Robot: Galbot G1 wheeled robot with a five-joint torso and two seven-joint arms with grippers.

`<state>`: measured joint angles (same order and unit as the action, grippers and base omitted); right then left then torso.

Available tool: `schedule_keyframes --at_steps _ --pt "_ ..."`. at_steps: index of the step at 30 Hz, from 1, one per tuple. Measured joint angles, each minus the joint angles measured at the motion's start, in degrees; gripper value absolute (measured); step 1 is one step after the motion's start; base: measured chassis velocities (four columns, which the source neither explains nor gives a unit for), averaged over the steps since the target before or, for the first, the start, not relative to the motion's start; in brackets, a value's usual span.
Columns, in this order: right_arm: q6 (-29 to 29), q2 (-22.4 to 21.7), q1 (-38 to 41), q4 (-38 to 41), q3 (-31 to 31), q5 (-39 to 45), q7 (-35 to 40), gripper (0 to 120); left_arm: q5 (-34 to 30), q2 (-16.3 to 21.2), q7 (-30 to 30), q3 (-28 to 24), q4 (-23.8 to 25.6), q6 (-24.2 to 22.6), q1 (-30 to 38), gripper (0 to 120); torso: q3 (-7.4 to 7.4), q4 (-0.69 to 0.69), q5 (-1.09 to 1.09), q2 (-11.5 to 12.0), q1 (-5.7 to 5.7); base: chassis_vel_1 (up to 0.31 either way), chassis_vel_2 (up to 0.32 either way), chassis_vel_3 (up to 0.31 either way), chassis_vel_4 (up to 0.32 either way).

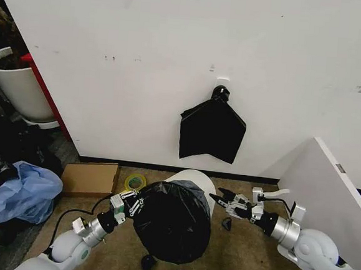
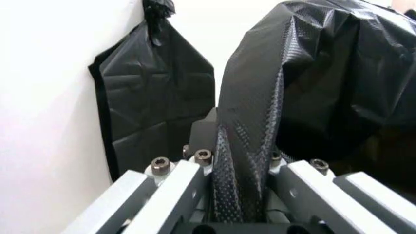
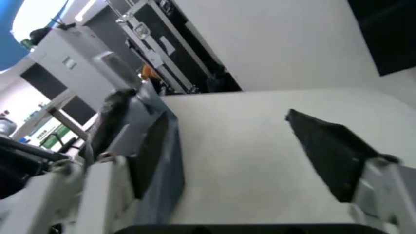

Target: Place the garbage bag over the trash bin.

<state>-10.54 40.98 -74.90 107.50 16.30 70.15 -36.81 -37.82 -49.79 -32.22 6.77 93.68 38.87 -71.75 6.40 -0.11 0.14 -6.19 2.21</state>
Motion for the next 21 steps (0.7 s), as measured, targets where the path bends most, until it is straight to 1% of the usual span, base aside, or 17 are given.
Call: schedule_keyframes --at_steps 3,4,6,7,8,9,10,11,13,14,15,18,21 --pt "0.00 0.12 -0.05 0.41 -0.35 -0.73 -0.01 53 0.52 -0.13 0.00 0.00 -0.01 0.00 -0.02 4 0.00 0.00 0.00 0.00 0.00 0.000 0.000 0.000 0.000" --pt "0.00 0.13 -0.11 0.53 -0.44 -0.93 -0.02 51 0.56 -0.17 0.00 0.01 -0.01 -0.01 -0.01 4 0.00 0.00 0.00 0.00 0.00 0.000 0.000 0.000 0.000" --pt "0.00 0.13 -0.27 0.75 -0.55 -1.13 -0.03 39 0.57 -0.29 0.16 0.14 0.04 -0.09 0.04 4 0.00 0.00 0.00 0.00 0.00 0.000 0.000 0.000 0.000" --pt "0.00 0.11 -0.34 0.92 -0.55 -1.17 -0.07 36 0.56 -0.30 0.21 0.16 0.12 -0.15 0.05 4 0.00 0.00 0.00 0.00 0.00 0.000 0.000 0.000 0.000" --pt "0.00 0.11 -0.34 0.92 -0.55 -1.17 -0.07 36 0.56 -0.30 0.21 0.16 0.12 -0.15 0.05 4 0.00 0.00 0.00 0.00 0.00 0.000 0.000 0.000 0.000" --pt "0.00 0.06 -0.49 1.26 -0.56 -1.25 -0.13 31 0.56 -0.32 0.24 0.16 0.20 -0.22 0.04 4 0.00 0.00 0.00 0.00 0.00 0.000 0.000 0.000 0.000" --pt "0.00 0.02 -0.66 1.57 -0.58 -1.33 -0.17 29 0.57 -0.36 0.25 0.16 0.22 -0.27 0.04 4 0.00 0.00 0.00 0.00 0.00 0.000 0.000 0.000 0.000" --pt "0.00 -0.03 -0.93 2.07 -0.66 -1.58 -0.28 23 0.61 -0.47 0.27 0.17 0.22 -0.32 0.02 4 0.00 0.00 0.00 0.00 0.00 0.000 0.000 0.000 0.000" --pt "0.00 -0.03 -1.17 2.45 -0.90 -2.03 -0.44 16 0.66 -0.70 0.34 0.19 0.21 -0.36 0.02 4 0.00 0.00 0.00 0.00 0.00 0.000 0.000 0.000 0.000" --pt "0.00 -0.02 -1.21 2.54 -1.01 -2.16 -0.48 11 0.66 -0.76 0.37 0.19 0.21 -0.39 0.00 4 0.00 0.00 0.00 0.00 0.00 0.000 0.000 0.000 0.000" --pt "0.00 -0.02 -1.21 2.54 -1.01 -2.16 -0.48 11 0.66 -0.76 0.37 0.19 0.21 -0.39 0.00 4 0.00 0.00 0.00 0.00 0.00 0.000 0.000 0.000 0.000" --pt "0.09 0.07 -1.15 2.59 -1.09 -2.22 -0.52 0 0.66 -0.73 0.48 0.19 0.27 -0.51 -0.03 4 0.00 0.00 0.00 0.00 0.00 0.000 0.000 0.000 0.000" --pt "0.21 0.08 -1.05 2.67 -1.10 -2.18 -0.57 0 0.51 -0.62 0.60 0.20 0.19 -0.55 0.08 4 0.00 0.00 0.00 0.00 0.00 0.000 0.000 0.000 0.000"
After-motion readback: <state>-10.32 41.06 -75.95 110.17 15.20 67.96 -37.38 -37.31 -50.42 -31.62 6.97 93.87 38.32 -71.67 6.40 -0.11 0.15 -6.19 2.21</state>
